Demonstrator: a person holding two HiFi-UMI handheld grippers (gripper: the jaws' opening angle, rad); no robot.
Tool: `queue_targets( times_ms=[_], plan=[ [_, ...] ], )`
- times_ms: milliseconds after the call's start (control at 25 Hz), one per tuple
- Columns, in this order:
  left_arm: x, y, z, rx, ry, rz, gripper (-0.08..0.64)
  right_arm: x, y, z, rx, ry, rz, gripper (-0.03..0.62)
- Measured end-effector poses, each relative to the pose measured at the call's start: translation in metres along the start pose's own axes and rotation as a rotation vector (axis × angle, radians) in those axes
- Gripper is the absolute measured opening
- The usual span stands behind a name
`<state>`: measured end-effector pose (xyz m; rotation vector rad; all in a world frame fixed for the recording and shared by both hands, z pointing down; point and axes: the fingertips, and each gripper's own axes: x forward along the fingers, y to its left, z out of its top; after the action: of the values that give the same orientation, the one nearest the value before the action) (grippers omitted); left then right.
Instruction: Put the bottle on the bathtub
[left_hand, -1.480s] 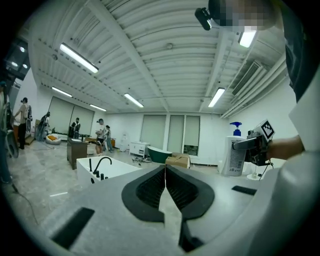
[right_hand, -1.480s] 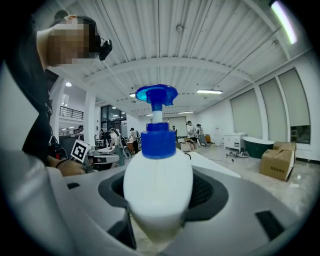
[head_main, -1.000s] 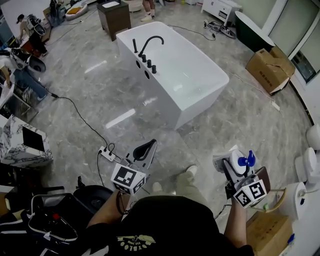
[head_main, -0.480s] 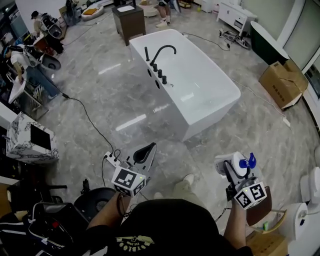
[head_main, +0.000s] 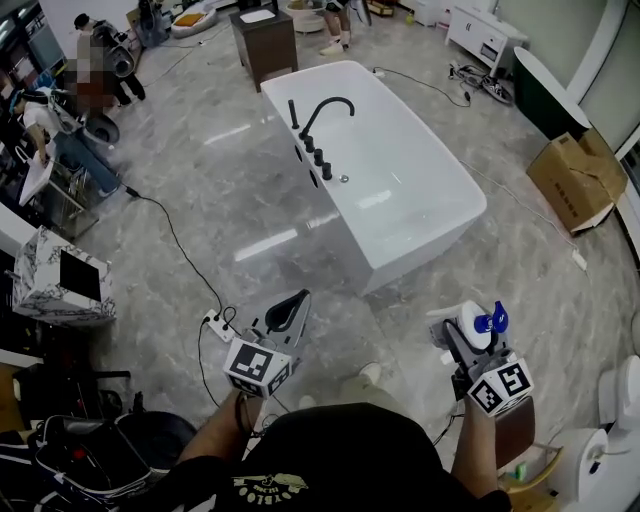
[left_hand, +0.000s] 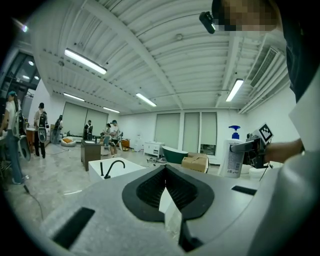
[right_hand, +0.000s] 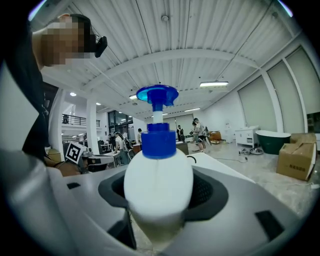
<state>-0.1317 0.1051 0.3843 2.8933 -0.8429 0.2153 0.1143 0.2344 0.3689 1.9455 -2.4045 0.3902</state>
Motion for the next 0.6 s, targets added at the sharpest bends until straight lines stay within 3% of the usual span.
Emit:
queue_targets(
  times_ms=[280, 600],
  plan=[
    [0.046, 0.002, 0.013, 0.014, -0.001, 0.045, 0.009, 0.014, -0.04, 0.001, 0.023, 0.017, 0.04, 0.268],
    [0.089, -0.012, 0.034, -0.003, -0.03, 0.101, 0.009, 0.008, -0.117, 0.024, 0.006, -0.022, 0.051, 0.268]
  ],
)
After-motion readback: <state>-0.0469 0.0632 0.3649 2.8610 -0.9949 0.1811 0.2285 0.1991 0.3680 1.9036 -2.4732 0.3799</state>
